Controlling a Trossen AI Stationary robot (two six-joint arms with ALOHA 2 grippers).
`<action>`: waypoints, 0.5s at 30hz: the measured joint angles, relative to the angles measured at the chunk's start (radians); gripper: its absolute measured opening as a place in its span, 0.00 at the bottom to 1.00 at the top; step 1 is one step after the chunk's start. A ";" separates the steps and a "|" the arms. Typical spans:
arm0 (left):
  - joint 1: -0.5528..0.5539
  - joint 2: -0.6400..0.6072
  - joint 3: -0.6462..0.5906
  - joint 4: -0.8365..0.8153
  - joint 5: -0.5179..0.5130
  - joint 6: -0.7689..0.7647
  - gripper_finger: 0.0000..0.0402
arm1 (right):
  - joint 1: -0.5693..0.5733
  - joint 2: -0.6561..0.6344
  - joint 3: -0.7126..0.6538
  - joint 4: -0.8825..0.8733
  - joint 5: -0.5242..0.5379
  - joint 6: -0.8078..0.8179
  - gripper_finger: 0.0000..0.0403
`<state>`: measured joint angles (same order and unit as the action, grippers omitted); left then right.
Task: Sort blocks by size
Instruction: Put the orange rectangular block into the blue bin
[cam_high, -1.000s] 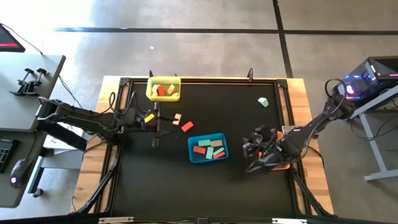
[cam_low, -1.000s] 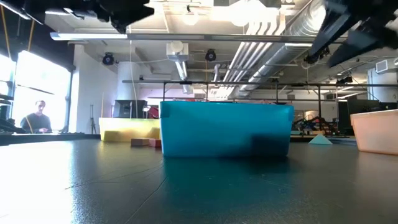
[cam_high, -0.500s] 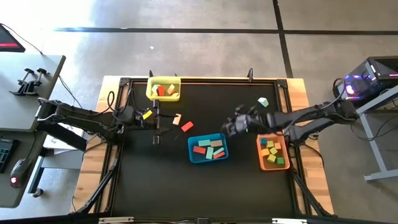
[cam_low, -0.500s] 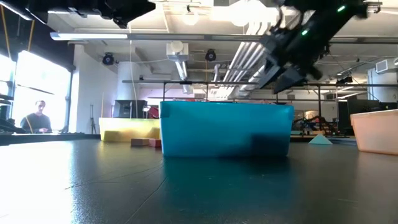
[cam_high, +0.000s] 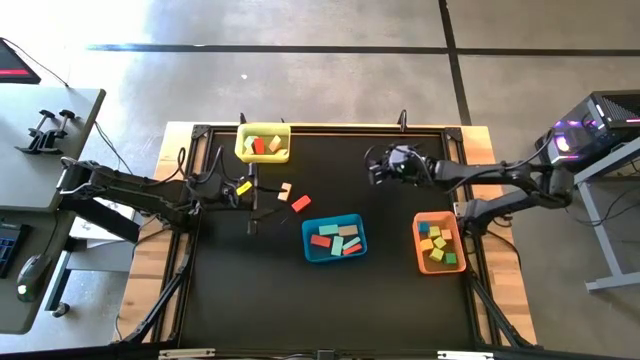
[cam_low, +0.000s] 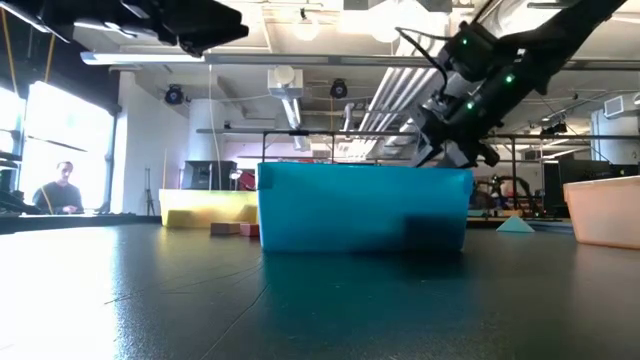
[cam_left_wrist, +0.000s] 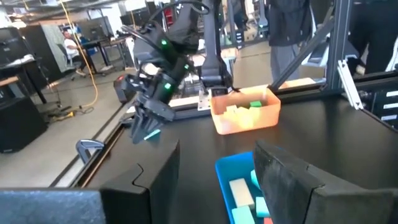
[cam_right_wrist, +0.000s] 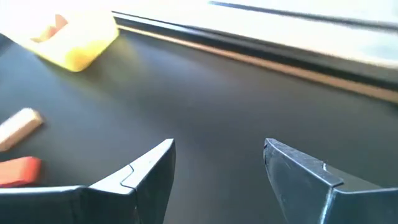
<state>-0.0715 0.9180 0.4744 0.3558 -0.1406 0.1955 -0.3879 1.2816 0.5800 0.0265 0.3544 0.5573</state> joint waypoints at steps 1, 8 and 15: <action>0.000 0.000 0.000 -0.003 0.000 0.000 0.47 | -0.017 0.000 0.001 0.000 0.002 -0.033 0.60; 0.000 0.000 0.000 -0.027 0.000 -0.009 0.47 | -0.161 0.000 0.071 -0.126 0.054 -0.175 0.60; 0.000 0.000 0.000 -0.155 -0.003 -0.069 0.47 | -0.240 0.003 0.080 -0.165 -0.065 -0.226 0.60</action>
<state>-0.0715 0.9176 0.4747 0.2005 -0.1438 0.1265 -0.6279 1.2850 0.6605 -0.1387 0.2896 0.3314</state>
